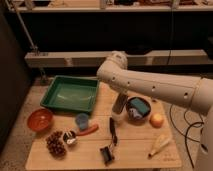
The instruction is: Place eraser in paper cup
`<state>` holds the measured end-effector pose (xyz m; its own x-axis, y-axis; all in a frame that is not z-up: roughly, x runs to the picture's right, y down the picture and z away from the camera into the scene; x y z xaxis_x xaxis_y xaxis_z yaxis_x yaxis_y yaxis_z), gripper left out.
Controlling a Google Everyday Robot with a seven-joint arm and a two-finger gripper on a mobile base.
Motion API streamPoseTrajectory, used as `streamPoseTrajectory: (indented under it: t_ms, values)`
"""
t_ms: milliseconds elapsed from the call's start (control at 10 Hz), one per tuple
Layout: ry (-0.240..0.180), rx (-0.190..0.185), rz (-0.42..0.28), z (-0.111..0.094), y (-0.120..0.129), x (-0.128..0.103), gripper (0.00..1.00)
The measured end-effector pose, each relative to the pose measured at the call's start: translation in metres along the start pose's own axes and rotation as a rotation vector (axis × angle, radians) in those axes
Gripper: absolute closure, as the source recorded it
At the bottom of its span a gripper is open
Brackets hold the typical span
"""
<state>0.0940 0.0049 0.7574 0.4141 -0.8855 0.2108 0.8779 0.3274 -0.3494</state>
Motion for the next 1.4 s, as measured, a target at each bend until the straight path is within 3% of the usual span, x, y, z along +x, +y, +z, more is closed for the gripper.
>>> streamPoseTrajectory:
  t_ms: [900, 1400]
  values:
    - [0.005, -0.038, -0.002, 0.020, 0.001, -0.001, 0.79]
    - [-0.005, -0.044, 0.003, 0.024, -0.001, 0.002, 0.29]
